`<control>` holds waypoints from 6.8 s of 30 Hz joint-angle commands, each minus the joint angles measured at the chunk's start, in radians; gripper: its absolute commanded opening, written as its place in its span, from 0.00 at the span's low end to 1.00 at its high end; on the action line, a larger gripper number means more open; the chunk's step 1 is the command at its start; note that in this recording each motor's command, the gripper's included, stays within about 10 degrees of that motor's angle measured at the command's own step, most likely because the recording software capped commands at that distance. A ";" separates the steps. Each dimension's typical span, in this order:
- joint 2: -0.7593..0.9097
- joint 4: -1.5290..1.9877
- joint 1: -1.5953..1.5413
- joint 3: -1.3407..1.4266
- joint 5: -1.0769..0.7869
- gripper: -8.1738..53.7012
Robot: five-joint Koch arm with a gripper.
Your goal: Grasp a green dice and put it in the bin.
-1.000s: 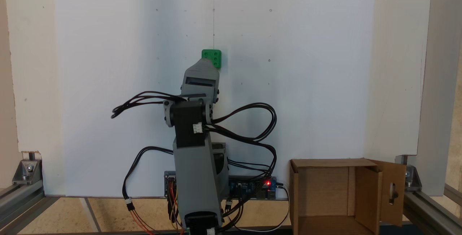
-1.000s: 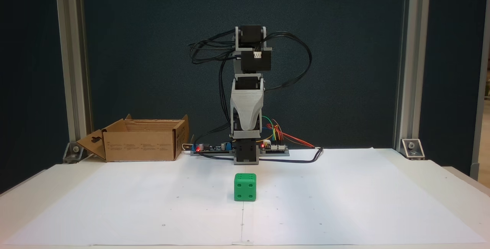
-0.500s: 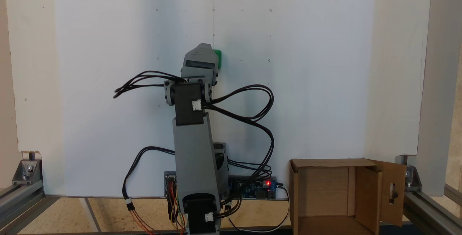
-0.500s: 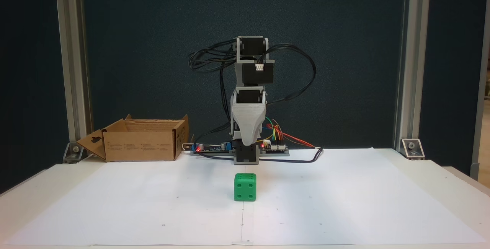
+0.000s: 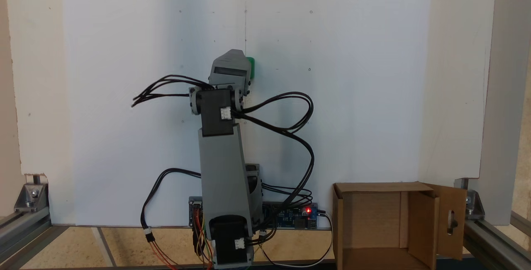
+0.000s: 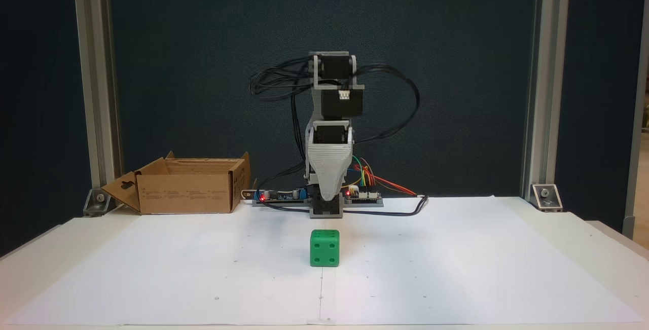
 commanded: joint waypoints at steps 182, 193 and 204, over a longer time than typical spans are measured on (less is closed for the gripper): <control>-0.009 0.420 1.305 -0.762 -0.288 0.33; -0.179 0.239 1.782 -0.761 -0.499 0.33; -0.419 0.058 1.898 -0.756 -0.597 0.33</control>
